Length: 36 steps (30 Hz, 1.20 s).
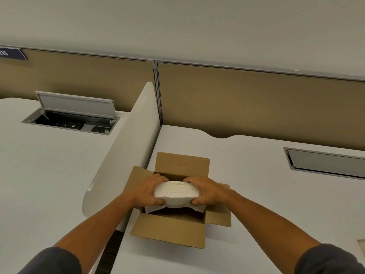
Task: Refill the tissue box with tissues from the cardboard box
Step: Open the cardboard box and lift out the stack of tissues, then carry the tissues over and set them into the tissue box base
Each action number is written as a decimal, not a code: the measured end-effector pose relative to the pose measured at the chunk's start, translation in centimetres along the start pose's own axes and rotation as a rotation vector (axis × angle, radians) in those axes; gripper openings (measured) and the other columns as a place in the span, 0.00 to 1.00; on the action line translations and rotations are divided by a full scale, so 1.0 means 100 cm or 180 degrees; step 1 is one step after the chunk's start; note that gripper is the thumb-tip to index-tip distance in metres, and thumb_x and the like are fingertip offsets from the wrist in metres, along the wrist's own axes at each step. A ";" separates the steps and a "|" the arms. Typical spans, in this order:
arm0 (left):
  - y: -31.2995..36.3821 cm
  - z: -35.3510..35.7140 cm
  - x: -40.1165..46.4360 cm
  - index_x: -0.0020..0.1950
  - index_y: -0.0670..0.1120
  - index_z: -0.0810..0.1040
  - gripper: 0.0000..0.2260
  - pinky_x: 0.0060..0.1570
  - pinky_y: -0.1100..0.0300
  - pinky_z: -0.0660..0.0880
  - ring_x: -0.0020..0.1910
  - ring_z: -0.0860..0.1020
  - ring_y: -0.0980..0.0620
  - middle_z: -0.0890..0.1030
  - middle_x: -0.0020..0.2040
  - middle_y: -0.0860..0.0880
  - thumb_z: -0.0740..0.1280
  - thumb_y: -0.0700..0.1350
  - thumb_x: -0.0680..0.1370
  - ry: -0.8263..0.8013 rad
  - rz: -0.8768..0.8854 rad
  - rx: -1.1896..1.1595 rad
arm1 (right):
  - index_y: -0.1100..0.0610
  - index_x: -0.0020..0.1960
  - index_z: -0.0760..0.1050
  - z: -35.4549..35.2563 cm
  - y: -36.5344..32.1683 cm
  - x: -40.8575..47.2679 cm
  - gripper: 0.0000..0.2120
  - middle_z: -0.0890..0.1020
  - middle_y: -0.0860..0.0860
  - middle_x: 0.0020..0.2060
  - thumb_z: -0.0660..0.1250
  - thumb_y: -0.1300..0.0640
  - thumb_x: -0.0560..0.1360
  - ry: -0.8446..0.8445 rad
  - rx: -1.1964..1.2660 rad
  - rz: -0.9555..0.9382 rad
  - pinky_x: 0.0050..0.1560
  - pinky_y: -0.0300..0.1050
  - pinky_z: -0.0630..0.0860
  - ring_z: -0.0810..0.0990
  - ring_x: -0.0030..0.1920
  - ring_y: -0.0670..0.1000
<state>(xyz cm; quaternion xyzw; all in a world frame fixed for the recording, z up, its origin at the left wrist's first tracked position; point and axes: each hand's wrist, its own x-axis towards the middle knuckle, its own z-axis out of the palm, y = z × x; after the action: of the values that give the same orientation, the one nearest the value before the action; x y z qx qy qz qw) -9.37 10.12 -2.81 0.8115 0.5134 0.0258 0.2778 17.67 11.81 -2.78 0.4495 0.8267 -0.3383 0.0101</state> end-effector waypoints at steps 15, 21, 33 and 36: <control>0.042 -0.016 -0.039 0.70 0.63 0.56 0.42 0.52 0.72 0.75 0.60 0.73 0.60 0.72 0.59 0.58 0.81 0.50 0.66 0.1243 0.0076 -0.1386 | 0.44 0.73 0.63 -0.036 -0.013 -0.060 0.37 0.74 0.45 0.68 0.75 0.43 0.69 0.0691 0.0023 -0.0048 0.57 0.32 0.72 0.71 0.59 0.42; 0.084 0.011 -0.051 0.67 0.66 0.59 0.39 0.53 0.72 0.75 0.61 0.72 0.63 0.72 0.56 0.68 0.79 0.55 0.64 0.1196 0.0410 -0.1736 | 0.45 0.75 0.60 -0.029 -0.004 -0.133 0.39 0.70 0.43 0.71 0.74 0.43 0.69 0.0830 -0.0019 0.0061 0.60 0.33 0.71 0.70 0.63 0.42; 0.185 0.091 -0.057 0.66 0.63 0.64 0.35 0.53 0.66 0.79 0.60 0.76 0.60 0.74 0.57 0.66 0.79 0.51 0.66 0.0563 0.0444 -0.2386 | 0.30 0.71 0.53 0.029 0.040 -0.278 0.45 0.71 0.31 0.59 0.78 0.46 0.65 0.1480 0.1079 0.0899 0.47 0.34 0.80 0.75 0.58 0.39; 0.207 0.129 -0.058 0.65 0.63 0.65 0.34 0.54 0.68 0.77 0.59 0.75 0.62 0.73 0.57 0.66 0.79 0.51 0.65 0.0446 0.0341 -0.2390 | 0.31 0.71 0.55 0.056 0.055 -0.315 0.44 0.71 0.30 0.58 0.77 0.49 0.64 0.1604 0.1247 0.1111 0.50 0.34 0.79 0.76 0.57 0.37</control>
<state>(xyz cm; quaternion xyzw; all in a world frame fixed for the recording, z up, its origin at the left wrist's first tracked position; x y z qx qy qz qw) 9.07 -6.88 -2.40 0.6753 0.4428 0.2820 0.5181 38.95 -12.53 -0.06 0.6465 0.6336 -0.3620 -0.2226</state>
